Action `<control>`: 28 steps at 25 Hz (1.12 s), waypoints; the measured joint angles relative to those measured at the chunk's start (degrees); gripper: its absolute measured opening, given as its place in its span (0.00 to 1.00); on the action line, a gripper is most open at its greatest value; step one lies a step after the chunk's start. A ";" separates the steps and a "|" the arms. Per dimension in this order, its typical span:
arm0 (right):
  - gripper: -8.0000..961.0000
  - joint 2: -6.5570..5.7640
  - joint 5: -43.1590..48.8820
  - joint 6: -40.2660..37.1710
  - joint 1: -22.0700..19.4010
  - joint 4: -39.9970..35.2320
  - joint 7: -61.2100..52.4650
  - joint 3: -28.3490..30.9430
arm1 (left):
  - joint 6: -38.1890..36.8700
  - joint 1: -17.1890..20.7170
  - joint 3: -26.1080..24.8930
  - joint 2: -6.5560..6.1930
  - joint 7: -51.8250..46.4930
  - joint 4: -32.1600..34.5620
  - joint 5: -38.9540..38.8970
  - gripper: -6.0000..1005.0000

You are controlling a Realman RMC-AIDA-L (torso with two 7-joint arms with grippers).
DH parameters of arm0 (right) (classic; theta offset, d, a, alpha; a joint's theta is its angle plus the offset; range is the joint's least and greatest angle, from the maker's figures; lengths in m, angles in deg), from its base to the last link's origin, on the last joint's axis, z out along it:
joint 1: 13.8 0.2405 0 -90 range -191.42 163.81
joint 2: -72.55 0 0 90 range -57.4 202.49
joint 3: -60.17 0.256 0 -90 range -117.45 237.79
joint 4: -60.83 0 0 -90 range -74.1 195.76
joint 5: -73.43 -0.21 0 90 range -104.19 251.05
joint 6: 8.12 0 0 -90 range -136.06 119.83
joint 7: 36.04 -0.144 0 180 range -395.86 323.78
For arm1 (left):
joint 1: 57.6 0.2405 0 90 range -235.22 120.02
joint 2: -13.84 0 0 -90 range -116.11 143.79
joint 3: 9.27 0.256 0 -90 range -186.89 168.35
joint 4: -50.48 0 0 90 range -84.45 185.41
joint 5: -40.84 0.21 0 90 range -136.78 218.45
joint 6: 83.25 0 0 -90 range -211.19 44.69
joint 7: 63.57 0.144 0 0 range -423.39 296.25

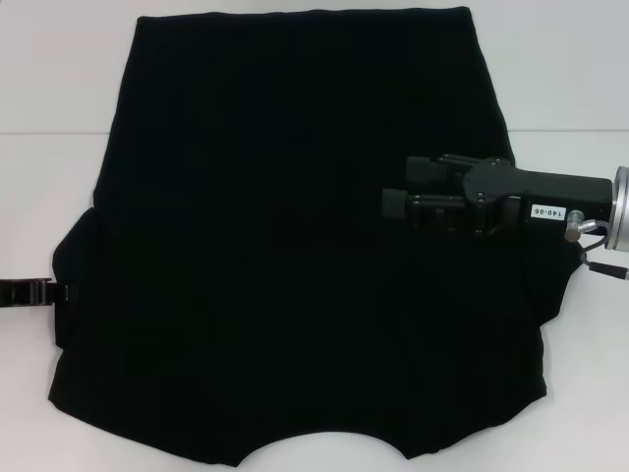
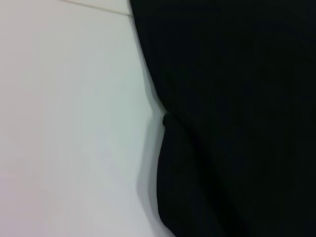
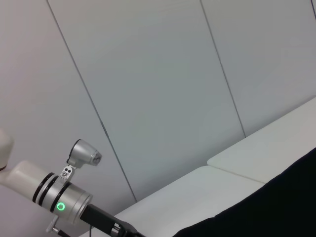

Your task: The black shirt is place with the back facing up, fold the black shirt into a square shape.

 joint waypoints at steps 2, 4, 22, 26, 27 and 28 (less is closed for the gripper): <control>0.91 0.00 -0.04 -0.02 0.00 -0.04 0.00 0.00 | 0.13 -0.14 0.55 0.10 -0.29 0.05 0.57 0.23; 0.91 0.00 -0.10 -0.05 0.00 -0.11 0.00 0.00 | 0.15 -0.22 0.74 0.22 -0.38 0.27 0.66 0.19; 0.90 -0.08 -1.00 0.01 -0.23 -0.06 0.00 0.00 | 2.64 0.10 0.22 0.23 -1.67 1.46 0.79 0.01; 0.90 -0.08 -1.45 0.03 -0.30 0.00 0.00 0.00 | 2.70 1.00 0.05 0.37 -2.04 2.94 0.63 0.01; 0.90 -0.09 -1.50 0.01 -0.31 0.00 0.00 0.00 | 2.69 1.20 -0.13 0.48 -2.22 3.41 0.57 0.01; 0.90 -0.09 -1.53 -0.02 -0.33 -0.01 0.00 0.00 | 2.64 1.38 -0.36 0.59 -2.34 3.80 0.52 0.01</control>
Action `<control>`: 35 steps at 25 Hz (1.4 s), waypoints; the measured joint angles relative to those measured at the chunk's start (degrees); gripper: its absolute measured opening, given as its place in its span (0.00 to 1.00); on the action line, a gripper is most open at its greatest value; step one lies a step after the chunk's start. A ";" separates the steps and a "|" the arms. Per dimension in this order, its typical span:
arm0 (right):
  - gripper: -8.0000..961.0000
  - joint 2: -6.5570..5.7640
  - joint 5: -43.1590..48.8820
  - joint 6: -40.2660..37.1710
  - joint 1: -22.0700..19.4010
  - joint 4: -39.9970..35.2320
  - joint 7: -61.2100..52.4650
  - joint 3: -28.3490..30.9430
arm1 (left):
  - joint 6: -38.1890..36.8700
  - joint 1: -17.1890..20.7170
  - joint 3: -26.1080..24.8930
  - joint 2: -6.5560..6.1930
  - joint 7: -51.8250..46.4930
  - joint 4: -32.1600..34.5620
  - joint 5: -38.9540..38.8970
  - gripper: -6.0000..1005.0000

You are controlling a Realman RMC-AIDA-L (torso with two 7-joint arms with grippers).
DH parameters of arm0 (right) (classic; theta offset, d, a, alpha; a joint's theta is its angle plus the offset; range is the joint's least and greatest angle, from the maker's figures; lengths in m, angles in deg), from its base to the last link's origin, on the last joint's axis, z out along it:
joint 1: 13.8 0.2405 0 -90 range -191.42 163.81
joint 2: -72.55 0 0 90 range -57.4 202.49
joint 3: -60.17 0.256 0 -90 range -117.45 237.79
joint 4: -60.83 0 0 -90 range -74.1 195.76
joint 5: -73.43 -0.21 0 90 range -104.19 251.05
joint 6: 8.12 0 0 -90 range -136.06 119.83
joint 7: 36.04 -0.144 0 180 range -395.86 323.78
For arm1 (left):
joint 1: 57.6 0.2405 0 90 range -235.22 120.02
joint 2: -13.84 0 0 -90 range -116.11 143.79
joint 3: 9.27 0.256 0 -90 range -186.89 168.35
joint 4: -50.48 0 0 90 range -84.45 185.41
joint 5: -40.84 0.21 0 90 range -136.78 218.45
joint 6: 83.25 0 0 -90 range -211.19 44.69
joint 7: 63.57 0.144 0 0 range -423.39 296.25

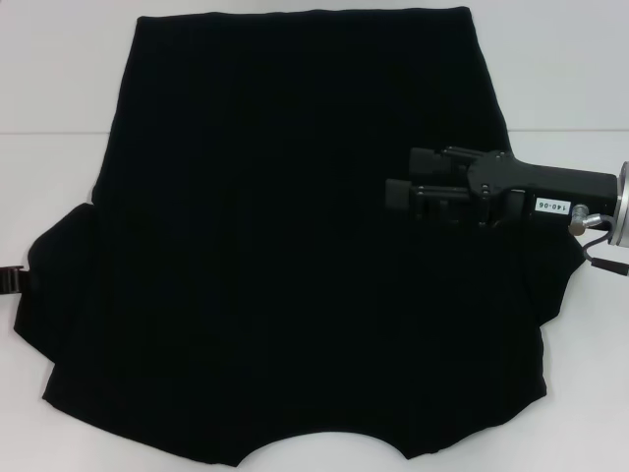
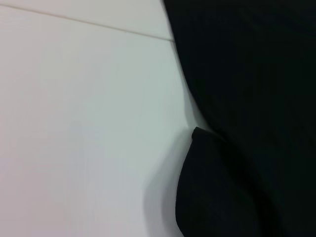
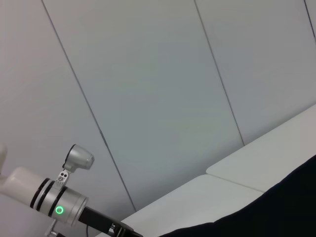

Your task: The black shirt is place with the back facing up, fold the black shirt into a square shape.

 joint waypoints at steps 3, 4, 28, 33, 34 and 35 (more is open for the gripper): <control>0.90 0.00 -0.06 -0.07 -0.05 -0.04 0.00 0.00 | -0.32 0.28 -1.16 0.09 -0.07 0.65 0.10 0.01; 0.90 0.00 -0.06 -0.07 -0.04 -0.03 0.00 0.00 | -0.42 0.40 -1.37 0.09 -0.08 0.82 0.13 0.01; 0.88 0.09 -0.52 0.36 0.17 0.07 0.49 0.00 | -1.54 2.25 -9.03 -0.76 -0.91 3.47 0.35 0.01; 0.88 0.09 -0.67 0.37 0.16 0.10 0.61 0.00 | -1.52 2.21 -9.28 -0.89 -0.78 3.57 0.36 0.01; 0.88 0.09 -0.67 0.37 0.15 0.11 0.61 0.00 | -1.54 2.19 -9.29 -0.89 -0.74 3.59 0.36 0.01; 0.88 0.09 -0.67 0.38 0.15 0.10 0.57 0.00 | -1.64 2.13 -9.30 -0.89 -0.69 3.59 0.36 0.01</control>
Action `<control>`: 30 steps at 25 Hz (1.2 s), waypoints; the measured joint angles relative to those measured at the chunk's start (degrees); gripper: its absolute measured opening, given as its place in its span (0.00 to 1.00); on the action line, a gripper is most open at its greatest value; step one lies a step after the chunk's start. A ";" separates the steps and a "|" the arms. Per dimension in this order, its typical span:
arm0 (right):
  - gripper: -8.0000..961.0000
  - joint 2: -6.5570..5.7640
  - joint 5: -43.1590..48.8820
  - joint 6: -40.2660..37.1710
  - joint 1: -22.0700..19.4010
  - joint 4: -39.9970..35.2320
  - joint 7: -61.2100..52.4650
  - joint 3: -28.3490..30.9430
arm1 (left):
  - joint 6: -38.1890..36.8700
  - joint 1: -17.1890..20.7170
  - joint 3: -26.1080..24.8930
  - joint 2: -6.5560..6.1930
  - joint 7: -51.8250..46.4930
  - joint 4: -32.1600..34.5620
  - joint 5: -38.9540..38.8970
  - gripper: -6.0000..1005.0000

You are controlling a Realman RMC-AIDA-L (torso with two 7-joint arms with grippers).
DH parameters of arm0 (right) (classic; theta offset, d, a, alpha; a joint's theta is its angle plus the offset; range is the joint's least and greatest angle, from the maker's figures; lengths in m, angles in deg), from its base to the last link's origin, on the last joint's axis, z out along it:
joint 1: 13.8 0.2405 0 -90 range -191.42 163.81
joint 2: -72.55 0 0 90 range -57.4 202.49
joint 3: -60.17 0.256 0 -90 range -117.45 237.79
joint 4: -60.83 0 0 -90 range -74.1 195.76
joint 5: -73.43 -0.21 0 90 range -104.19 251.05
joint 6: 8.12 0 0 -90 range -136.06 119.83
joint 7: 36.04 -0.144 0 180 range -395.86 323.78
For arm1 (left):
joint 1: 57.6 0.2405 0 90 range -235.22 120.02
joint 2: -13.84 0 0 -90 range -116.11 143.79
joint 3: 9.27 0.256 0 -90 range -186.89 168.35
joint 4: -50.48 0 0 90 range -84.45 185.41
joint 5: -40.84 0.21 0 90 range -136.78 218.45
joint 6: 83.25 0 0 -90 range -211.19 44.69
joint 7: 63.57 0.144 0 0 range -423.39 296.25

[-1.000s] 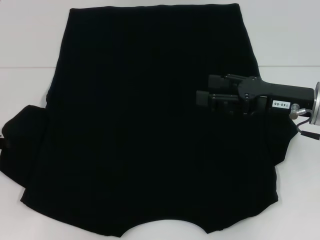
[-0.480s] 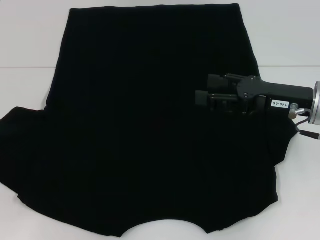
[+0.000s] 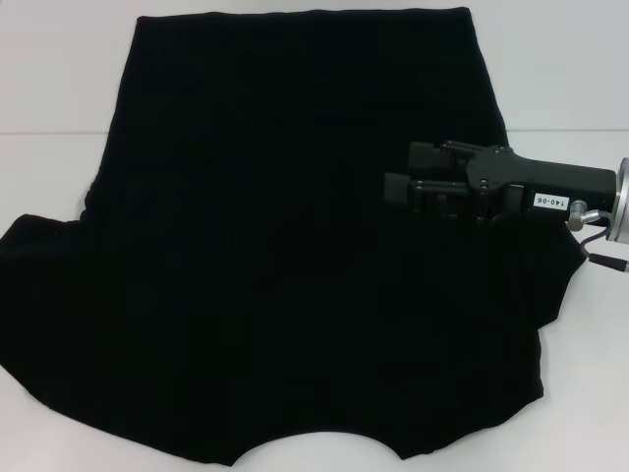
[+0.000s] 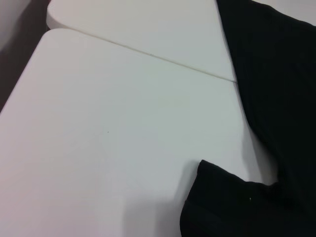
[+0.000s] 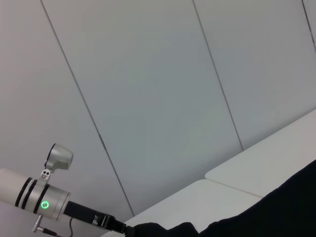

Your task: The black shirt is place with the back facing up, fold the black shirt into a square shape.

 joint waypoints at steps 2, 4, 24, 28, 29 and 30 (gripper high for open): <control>0.88 0.00 0.00 0.00 0.00 -0.01 -0.02 0.00 | -0.40 -0.10 -0.01 0.00 0.06 0.00 -0.01 0.01; 0.87 0.00 0.00 0.00 0.00 -0.03 -0.06 0.00 | -1.43 -0.28 0.03 0.00 0.09 0.01 -0.25 0.01; 0.86 -0.50 -0.57 -0.62 -1.65 -0.29 -0.33 0.12 | -10.29 -10.65 12.86 4.72 8.42 -4.79 -9.97 0.13; 0.86 -0.90 -1.99 -1.10 -2.06 -0.32 -0.98 0.51 | -9.24 -10.29 12.58 5.12 9.05 -4.18 -10.38 0.23; 0.86 -1.15 -2.27 -1.29 -2.12 -0.36 -1.67 0.91 | -9.34 -10.12 12.41 5.00 9.15 -4.17 -10.73 0.27; 0.86 -1.46 -2.34 -1.40 -2.13 -0.36 -2.93 1.25 | -10.12 -9.83 12.22 4.76 9.66 -4.16 -11.83 0.30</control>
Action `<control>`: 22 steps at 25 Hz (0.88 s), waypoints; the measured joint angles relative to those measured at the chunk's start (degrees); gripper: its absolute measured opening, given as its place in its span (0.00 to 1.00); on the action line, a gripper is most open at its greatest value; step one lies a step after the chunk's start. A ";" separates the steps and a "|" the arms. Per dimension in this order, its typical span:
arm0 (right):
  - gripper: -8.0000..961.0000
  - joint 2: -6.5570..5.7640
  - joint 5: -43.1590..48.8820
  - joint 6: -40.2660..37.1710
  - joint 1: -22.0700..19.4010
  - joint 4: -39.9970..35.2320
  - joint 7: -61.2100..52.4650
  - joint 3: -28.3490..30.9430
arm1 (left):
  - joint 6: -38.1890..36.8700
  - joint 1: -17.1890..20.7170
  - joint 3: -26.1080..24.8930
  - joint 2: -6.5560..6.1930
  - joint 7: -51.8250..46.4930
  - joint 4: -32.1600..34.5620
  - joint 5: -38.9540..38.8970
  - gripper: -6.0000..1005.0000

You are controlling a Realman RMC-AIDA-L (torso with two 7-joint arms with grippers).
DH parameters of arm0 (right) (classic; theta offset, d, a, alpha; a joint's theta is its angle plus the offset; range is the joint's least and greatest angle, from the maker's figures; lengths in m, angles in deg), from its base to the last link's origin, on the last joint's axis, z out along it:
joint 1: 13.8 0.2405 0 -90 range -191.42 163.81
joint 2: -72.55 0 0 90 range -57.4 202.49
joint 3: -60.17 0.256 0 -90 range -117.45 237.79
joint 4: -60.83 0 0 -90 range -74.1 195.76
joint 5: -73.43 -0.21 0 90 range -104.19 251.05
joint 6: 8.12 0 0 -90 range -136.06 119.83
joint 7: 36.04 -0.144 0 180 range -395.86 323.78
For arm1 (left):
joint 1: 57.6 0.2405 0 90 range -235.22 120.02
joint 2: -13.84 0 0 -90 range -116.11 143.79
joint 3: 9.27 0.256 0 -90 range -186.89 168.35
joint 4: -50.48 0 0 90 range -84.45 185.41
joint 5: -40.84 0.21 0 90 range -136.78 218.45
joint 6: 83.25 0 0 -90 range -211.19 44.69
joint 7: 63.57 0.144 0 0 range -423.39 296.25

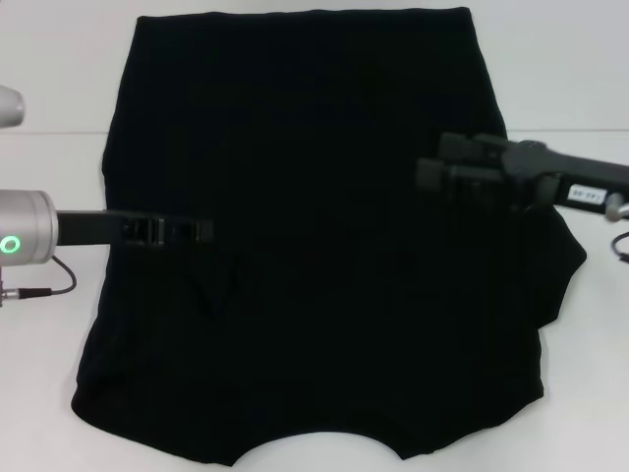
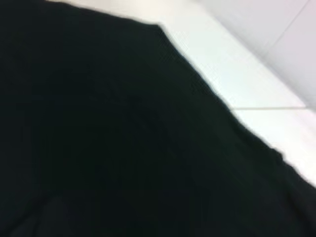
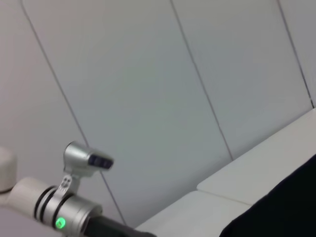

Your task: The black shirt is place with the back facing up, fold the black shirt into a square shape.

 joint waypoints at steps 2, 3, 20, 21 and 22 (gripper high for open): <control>0.86 -1.12 0.16 0.04 0.00 -0.04 -4.04 0.67 | -2.45 0.58 -0.17 -0.48 2.13 -0.23 -2.72 0.37; 0.86 -1.87 0.38 0.24 -0.01 -0.08 -6.40 0.86 | -5.39 1.04 -0.16 -0.75 5.11 -0.81 -5.47 0.40; 0.85 -13.69 26.92 3.18 -0.81 0.05 -47.52 0.94 | -15.32 2.62 11.70 2.41 45.82 -8.01 -14.85 0.92; 0.85 -13.72 27.78 3.17 -0.65 0.04 -48.12 0.76 | -14.87 2.64 12.17 2.41 45.85 -7.94 -14.86 0.94; 0.85 -13.72 28.95 3.09 -0.43 0.05 -48.81 0.50 | -14.51 2.65 12.56 2.42 45.88 -7.87 -14.87 0.94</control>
